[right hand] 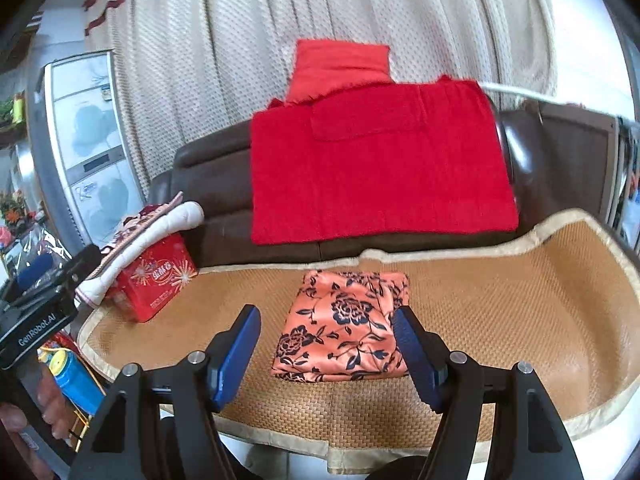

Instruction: Fold small clothes

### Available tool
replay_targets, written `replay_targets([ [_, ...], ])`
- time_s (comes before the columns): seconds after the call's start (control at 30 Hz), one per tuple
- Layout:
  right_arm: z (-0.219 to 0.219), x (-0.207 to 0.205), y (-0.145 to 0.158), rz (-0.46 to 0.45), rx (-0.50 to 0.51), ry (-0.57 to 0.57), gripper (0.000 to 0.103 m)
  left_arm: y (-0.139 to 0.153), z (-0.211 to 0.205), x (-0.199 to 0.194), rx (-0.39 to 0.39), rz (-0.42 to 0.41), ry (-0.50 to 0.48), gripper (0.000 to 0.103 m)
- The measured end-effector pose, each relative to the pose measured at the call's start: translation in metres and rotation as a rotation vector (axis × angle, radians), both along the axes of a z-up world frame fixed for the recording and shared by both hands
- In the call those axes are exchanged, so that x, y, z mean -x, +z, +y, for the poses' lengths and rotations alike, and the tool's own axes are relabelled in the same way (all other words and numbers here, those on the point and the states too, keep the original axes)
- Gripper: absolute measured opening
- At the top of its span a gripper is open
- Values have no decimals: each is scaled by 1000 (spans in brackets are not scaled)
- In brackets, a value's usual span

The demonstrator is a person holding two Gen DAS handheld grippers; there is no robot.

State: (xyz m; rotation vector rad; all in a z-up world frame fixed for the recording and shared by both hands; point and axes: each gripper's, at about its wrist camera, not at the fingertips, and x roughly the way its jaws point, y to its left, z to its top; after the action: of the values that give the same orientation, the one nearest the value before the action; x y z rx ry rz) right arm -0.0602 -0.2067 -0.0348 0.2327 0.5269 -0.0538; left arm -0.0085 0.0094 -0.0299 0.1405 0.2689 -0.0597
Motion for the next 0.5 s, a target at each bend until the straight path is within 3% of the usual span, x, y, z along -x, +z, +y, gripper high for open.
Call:
replay_targets([
  [0.2,12,11,13,-20,41,-14,73,10,4,14,4,-15,-15,103],
  [0.5,11,14,17,-17,20,-29,73,18,3,22,9,-25,-24,103],
])
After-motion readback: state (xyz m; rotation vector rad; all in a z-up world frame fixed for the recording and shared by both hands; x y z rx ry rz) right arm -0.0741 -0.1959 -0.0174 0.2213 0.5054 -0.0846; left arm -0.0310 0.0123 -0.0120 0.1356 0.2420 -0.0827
